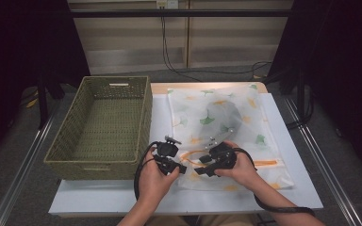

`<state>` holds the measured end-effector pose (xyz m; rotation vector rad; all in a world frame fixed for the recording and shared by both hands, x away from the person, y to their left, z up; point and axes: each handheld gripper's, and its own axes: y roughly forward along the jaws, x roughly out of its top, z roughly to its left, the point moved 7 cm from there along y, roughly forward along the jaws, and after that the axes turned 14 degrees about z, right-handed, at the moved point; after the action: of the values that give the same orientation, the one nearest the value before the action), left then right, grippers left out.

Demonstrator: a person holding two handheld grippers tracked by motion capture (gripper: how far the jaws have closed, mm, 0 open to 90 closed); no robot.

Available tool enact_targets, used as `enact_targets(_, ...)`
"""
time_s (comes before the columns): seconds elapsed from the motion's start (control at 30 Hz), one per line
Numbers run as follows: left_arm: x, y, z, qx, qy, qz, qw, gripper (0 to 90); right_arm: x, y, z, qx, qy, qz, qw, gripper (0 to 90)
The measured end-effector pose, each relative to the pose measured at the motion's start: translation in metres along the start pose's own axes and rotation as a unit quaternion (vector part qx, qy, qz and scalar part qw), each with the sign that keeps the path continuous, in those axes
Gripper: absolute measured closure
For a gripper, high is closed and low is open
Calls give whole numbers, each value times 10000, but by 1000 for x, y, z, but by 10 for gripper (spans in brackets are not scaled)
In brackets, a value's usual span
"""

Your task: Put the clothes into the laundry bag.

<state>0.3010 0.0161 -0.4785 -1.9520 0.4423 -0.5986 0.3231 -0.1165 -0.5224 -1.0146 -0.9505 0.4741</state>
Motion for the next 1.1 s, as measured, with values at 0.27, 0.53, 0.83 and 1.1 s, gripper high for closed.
enact_targets(0.27,2,-6,-2,-27,54,-81,9999,895,5,6,1,-7,-83,5,10000,474)
enact_targets(0.53,2,-7,-2,-30,72,-112,9999,894,10,9,1,92,-121,10,9999,627)
enact_targets(0.83,2,-7,-1,-41,68,-152,9999,892,9,7,3,225,-179,47,9996,900)
enact_targets(1.1,1,-3,1,-36,-6,-96,9999,888,0,-2,-2,118,-210,144,9996,900)
